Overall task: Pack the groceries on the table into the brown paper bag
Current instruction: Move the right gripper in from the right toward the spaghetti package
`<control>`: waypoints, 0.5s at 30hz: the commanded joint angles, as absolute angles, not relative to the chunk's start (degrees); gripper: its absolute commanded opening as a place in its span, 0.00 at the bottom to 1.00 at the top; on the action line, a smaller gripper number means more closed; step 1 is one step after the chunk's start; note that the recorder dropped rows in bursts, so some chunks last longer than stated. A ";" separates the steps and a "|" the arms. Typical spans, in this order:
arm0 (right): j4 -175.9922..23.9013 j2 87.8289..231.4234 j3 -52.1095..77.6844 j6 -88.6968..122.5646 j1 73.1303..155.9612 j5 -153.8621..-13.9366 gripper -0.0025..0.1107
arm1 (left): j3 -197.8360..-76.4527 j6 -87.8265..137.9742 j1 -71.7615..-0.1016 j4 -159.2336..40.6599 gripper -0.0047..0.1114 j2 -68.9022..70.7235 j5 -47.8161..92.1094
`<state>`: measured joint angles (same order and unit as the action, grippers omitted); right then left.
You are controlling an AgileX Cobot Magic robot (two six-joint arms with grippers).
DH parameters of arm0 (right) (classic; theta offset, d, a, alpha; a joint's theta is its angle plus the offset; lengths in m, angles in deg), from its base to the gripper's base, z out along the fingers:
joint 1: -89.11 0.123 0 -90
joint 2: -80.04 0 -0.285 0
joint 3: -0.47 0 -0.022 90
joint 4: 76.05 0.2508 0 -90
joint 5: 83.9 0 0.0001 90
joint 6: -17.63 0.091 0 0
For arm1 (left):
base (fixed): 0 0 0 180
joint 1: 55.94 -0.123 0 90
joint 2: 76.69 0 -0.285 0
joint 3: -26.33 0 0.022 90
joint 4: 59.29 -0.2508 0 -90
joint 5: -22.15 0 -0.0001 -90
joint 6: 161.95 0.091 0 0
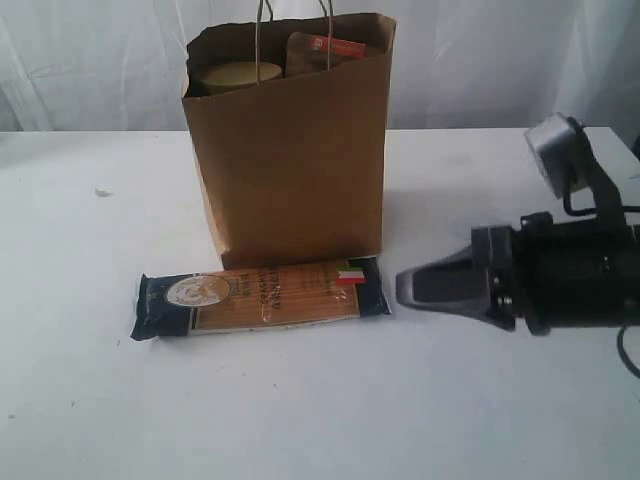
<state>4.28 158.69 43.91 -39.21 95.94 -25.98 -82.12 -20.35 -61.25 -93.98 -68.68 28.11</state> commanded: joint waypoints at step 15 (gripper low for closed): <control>-8.50 163.60 26.78 -35.62 106.62 -31.13 0.02 | -81.85 -20.36 -60.92 -94.30 0.04 -68.90 27.71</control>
<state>14.20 163.74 29.82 -43.61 103.00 -19.52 -82.12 -20.35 -61.25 -93.98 -68.68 28.11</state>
